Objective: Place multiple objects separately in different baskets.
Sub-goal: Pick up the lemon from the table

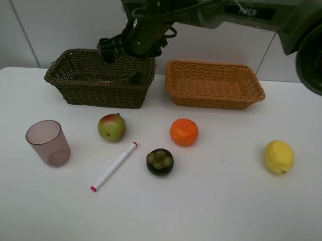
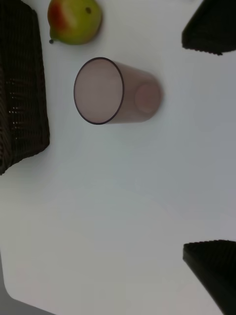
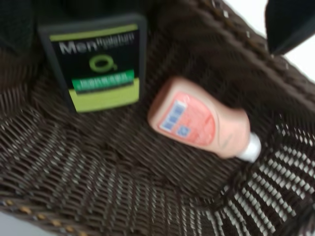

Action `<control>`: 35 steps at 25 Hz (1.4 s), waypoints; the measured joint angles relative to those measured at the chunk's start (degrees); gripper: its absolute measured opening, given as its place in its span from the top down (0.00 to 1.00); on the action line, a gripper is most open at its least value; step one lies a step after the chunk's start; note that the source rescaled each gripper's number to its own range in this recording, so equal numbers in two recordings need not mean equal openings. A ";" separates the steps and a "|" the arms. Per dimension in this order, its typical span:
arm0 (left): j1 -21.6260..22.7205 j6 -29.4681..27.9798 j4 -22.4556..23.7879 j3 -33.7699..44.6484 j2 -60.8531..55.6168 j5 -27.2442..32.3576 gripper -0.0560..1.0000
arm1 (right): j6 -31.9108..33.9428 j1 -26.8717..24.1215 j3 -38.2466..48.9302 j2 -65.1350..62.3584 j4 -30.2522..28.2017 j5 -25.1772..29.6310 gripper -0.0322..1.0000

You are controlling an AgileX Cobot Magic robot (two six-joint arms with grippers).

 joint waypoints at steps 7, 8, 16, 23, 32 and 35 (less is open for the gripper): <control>0.00 0.00 0.00 0.00 0.00 0.00 0.00 | 0.97 -2.23 0.00 -3.37 -4.37 10.75 0.01; 0.00 0.00 0.00 0.00 0.00 0.00 0.00 | 1.02 -2.87 0.00 -3.80 -4.82 12.28 0.01; 0.00 0.00 0.00 0.00 0.00 0.00 0.00 | 0.96 -8.43 0.00 -5.30 -5.48 25.52 0.01; 0.00 0.00 0.00 0.00 0.00 0.00 0.00 | 0.76 -12.41 0.00 -5.41 -5.60 31.82 0.01; 0.00 0.00 0.00 0.00 0.00 0.00 0.00 | 1.50 -17.32 14.98 -14.69 -8.25 30.11 0.01; 0.00 0.00 0.00 0.00 0.00 0.00 0.00 | 2.08 -20.82 24.91 -20.03 -7.63 25.68 0.01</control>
